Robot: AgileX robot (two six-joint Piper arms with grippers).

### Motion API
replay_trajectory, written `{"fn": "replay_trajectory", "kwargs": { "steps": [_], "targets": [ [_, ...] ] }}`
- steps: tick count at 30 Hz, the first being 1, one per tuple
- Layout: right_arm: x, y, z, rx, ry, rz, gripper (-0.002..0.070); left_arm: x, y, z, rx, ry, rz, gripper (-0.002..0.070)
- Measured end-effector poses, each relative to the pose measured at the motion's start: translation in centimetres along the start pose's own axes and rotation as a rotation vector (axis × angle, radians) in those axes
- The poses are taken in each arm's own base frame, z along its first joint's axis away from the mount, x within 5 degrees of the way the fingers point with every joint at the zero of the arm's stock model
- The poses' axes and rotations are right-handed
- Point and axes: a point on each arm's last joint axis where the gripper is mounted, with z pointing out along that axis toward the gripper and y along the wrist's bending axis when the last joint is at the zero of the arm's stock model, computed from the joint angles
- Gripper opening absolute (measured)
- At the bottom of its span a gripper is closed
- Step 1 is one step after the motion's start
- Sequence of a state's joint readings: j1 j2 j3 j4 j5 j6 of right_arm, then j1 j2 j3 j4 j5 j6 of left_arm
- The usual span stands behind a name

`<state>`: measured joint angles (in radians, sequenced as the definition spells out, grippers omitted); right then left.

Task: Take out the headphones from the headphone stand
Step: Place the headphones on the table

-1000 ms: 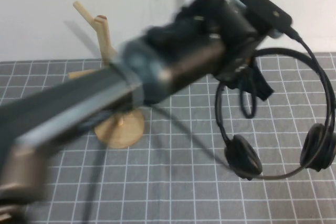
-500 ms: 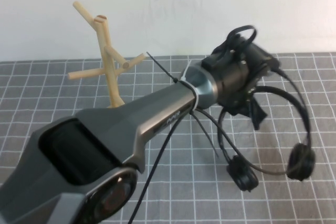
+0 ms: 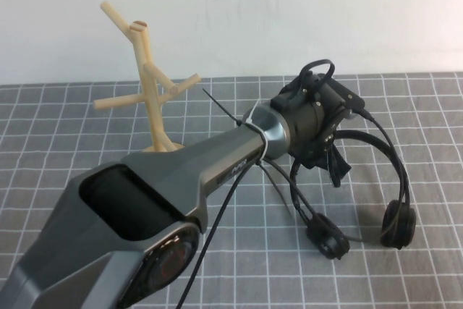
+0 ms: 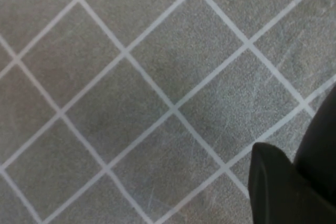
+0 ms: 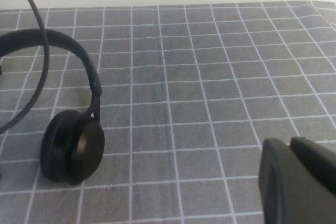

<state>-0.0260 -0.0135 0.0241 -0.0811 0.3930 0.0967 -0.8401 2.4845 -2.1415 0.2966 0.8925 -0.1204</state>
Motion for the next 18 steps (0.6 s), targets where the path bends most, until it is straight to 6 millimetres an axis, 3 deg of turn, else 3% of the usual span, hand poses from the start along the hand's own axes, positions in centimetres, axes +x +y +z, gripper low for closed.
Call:
{"fn": "replay_trajectory", "kwargs": {
  "steps": [18],
  "targets": [
    [0.0,0.0,0.0,0.0,0.0,0.0,-0.0008,1.0,-1.0,2.8,0.031,0.035,-0.005,0.0055]
  ]
}}
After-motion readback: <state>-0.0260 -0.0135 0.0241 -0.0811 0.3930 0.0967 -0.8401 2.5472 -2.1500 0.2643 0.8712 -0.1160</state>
